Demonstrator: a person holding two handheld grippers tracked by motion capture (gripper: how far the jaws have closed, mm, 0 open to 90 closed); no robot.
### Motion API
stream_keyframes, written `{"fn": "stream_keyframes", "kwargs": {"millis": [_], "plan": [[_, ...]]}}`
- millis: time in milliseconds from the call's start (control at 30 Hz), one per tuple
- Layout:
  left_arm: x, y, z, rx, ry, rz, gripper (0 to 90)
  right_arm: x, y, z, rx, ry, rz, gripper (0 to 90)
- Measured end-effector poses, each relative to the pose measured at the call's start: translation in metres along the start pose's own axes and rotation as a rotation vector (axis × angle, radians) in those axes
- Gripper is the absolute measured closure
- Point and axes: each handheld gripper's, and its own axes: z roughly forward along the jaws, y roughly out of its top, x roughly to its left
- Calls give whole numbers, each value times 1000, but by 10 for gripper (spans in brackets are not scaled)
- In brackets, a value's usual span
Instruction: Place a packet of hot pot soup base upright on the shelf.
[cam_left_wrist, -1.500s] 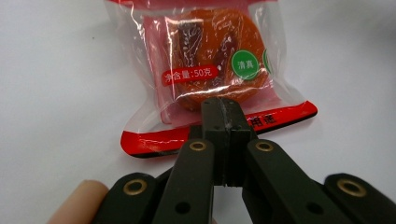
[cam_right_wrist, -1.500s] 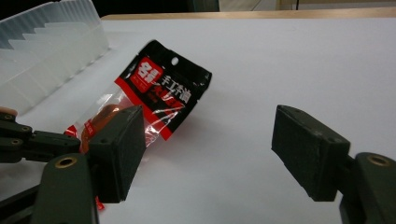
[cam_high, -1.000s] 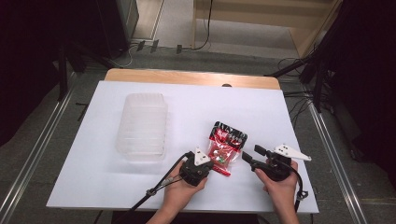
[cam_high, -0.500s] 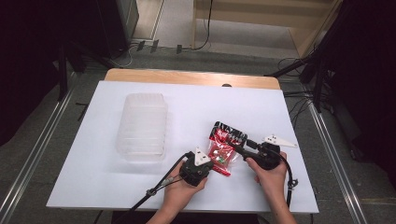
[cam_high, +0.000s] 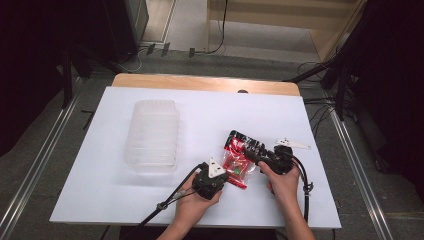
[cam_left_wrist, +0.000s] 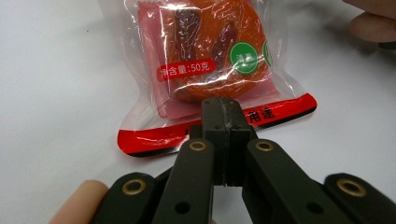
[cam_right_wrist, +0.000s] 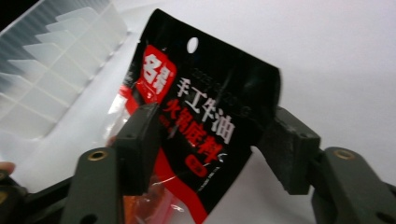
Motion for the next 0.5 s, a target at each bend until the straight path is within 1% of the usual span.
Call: {"fn": "stream_keyframes", "kwargs": {"millis": [33, 100, 133, 167, 200, 233, 267, 300, 333, 400, 433, 467, 500], "plan": [[0, 0, 0, 0, 0, 0, 900, 1, 0, 0, 1, 13, -4, 463], [0, 0, 0, 2, 2, 3, 900, 4, -1, 0, -3, 35, -29, 541], [0, 0, 0, 2, 2, 3, 900, 4, -1, 0, -3, 35, -29, 541], [0, 0, 0, 2, 3, 2, 900, 8, -1, -1, -7, 55, -56, 588], [0, 0, 0, 2, 3, 2, 900, 8, -1, -1, -7, 55, -56, 588], [0, 0, 0, 2, 4, 3, 900, 11, -1, -3, -18, 70, -73, 658], [0, 0, 0, 2, 4, 3, 900, 13, -1, -4, -23, 70, -83, 697], [0, 0, 0, 4, 3, 5, 900, 13, -1, -5, -27, 72, -96, 714], [0, 0, 0, 4, 3, 5, 900, 13, -1, -5, -27, 72, -96, 714], [0, 0, 0, 3, 4, 5, 900, 15, -1, -7, -34, 69, -97, 757], [0, 0, 0, 3, 5, 6, 900, 15, -1, -8, -39, 68, -108, 787], [-1, 0, 0, -2, 9, 10, 900, 19, -1, -10, -45, 59, -126, 890], [-1, 0, 0, -2, 9, 10, 900, 19, -1, -10, -45, 59, -126, 890]]}}
